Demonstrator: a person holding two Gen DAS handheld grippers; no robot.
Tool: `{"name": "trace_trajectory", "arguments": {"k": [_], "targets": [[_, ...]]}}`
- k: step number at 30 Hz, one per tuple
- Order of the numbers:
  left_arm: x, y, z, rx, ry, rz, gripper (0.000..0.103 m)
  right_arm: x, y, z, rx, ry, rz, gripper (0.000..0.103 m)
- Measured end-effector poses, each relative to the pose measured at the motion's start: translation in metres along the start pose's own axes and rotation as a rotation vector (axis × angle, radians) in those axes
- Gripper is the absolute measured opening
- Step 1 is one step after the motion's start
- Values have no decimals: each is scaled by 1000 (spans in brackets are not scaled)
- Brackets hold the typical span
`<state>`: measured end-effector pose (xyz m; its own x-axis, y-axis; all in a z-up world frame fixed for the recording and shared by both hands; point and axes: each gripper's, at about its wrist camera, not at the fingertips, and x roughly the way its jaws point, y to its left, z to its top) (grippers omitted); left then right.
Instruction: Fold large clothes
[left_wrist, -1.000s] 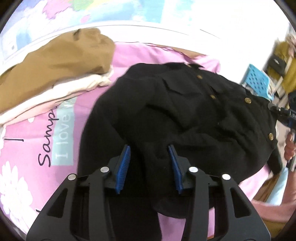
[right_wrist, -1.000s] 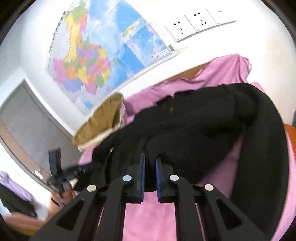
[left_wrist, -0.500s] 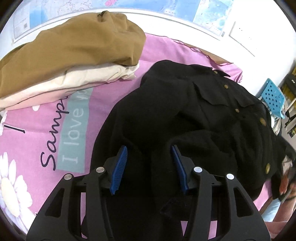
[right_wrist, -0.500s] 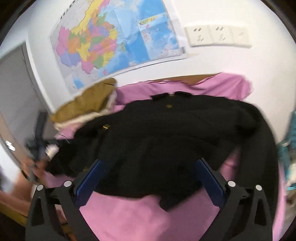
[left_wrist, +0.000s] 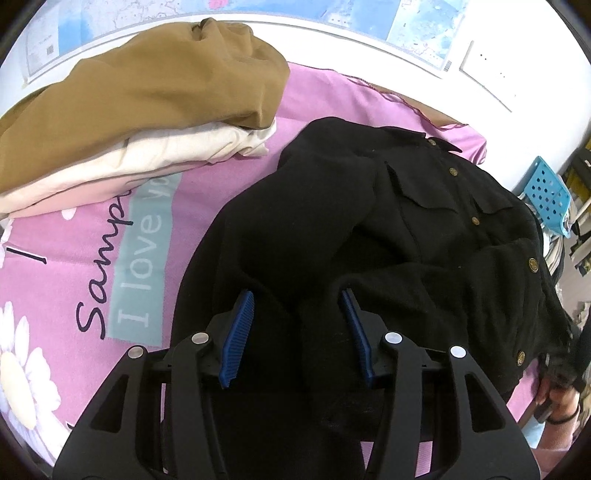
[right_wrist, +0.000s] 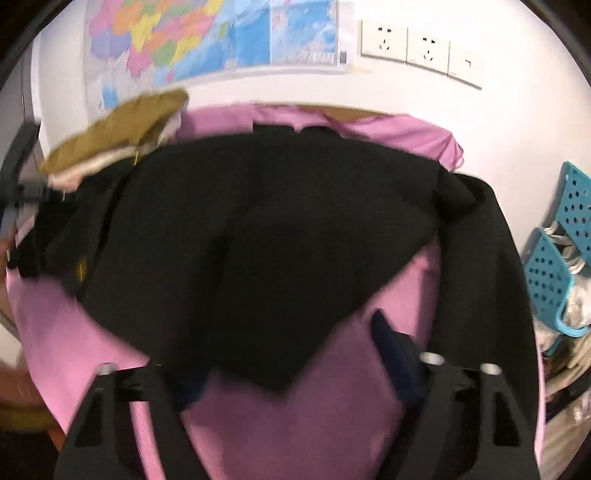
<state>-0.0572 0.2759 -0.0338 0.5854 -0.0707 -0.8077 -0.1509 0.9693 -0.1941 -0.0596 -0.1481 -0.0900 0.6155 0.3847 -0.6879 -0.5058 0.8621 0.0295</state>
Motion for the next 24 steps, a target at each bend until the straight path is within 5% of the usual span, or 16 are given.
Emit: {"name": "trace_trajectory", "arguments": {"k": [1,2,3,9,12,14,17,19,22,24], "targets": [[-2,-1,-1,1,-1,-11,36,5,-3,7,28,10,15,44],[-4,-1,-1,-2,1,-35,30,8,-5,11,44,11,5,13],[-5,-2,-1,0,4,-54,21,8,-8,15,57,6,-4,4],[-62,-7,-17,58,-72,-194,9,-101,-50,17,192,-198,198,3],[-103,-12,-32,122,-132,-225,3,-170,-64,7,155,-268,122,3],[-119,-10,-41,141,-142,-249,3,-186,-70,-5,149,-238,95,2],[-120,-17,-56,212,-138,-175,10,-156,-62,-28,98,-77,46,2],[-109,-28,-66,276,-107,-160,47,-127,-61,-43,83,27,-1,2],[-91,-63,-86,435,-87,-120,57,-107,-72,-55,116,94,-75,3],[-79,-83,-97,511,-76,-116,64,-108,-76,-55,143,84,-36,9]]}}
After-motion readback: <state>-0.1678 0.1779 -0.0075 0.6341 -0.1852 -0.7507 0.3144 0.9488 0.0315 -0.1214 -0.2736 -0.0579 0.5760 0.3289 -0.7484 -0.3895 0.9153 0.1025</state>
